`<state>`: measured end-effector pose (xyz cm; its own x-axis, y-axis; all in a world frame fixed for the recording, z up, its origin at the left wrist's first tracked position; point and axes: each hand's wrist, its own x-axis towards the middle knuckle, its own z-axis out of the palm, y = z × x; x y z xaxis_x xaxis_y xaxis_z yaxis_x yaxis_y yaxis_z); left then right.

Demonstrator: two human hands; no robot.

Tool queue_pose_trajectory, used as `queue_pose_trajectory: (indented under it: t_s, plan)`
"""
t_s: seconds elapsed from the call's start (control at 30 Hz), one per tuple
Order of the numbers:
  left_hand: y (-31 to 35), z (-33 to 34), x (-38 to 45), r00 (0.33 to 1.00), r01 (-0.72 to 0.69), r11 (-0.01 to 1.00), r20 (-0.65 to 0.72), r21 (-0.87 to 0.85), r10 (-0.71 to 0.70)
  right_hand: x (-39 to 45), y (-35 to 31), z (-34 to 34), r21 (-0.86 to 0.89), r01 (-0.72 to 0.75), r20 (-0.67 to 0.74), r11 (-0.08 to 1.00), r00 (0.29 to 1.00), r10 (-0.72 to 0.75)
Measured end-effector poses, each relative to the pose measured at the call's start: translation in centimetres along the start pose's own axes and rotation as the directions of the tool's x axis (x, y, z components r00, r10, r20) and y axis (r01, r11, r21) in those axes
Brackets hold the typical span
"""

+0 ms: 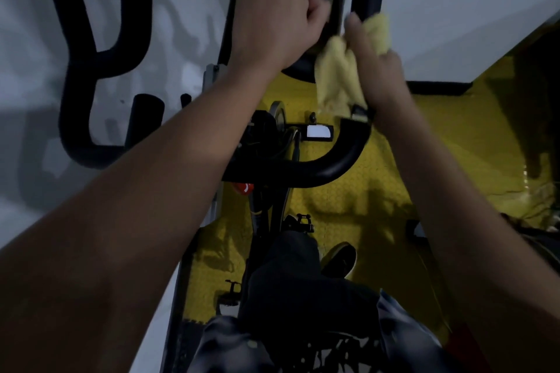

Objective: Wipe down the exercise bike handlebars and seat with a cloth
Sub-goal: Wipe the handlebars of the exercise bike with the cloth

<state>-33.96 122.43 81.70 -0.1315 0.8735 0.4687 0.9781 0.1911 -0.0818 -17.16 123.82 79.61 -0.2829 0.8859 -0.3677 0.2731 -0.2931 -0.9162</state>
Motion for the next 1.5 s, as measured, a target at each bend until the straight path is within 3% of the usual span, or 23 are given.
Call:
queue_pose_trajectory:
  t_s: [0.1,0.2,0.3,0.5,0.7,0.87,1.13,1.3,1.37,1.5]
  plan:
    - [-0.2,-0.4,0.0,1.000,-0.006,0.999,-0.015,-0.044,0.005,-3.9,2.4,-0.2,0.081,-0.126,0.032,0.989,0.992,0.124]
    - [-0.1,-0.1,-0.1,0.997,-0.020,0.999,-0.073,-0.043,0.017,-6.8,4.6,0.6,0.142,-0.134,0.004,0.981,0.991,0.134]
    - [-0.4,0.4,-0.1,0.992,-0.011,1.000,-0.129,-0.026,0.007,-7.1,5.5,1.3,0.119,-0.029,-0.093,0.992,0.995,0.040]
    - [-0.9,0.8,0.2,0.994,-0.013,1.000,-0.109,0.003,0.014,0.0,0.5,1.6,-0.253,0.188,-0.160,0.949,0.959,-0.232]
    - [-1.0,0.8,0.4,0.993,-0.007,1.000,-0.115,0.029,0.011,5.2,-4.3,2.3,-0.282,0.362,-0.278,0.889,0.855,-0.437]
    - [-0.7,0.1,0.5,0.996,0.008,0.999,-0.091,0.043,-0.004,4.7,-3.8,1.8,-0.244,0.281,-0.227,0.928,0.914,-0.336]
    - [0.1,-1.5,0.0,0.999,0.027,1.000,-0.019,0.002,-0.027,-0.6,3.0,0.3,-0.120,0.093,-0.109,0.988,0.988,-0.107]
    - [0.1,-1.8,-0.3,1.000,0.010,1.000,0.003,-0.015,-0.010,-3.8,4.1,-1.6,-0.265,0.070,0.082,0.962,0.995,-0.050]
    - [-0.1,-1.6,-0.2,1.000,0.000,1.000,0.022,-0.024,0.001,-4.5,3.0,-2.8,-0.361,0.108,0.102,0.927,0.992,-0.076]
    - [-0.8,-2.0,0.2,0.997,-0.045,0.981,-0.070,-0.190,0.032,-6.0,-2.2,-4.3,-0.362,0.279,-0.061,0.890,0.945,-0.321]
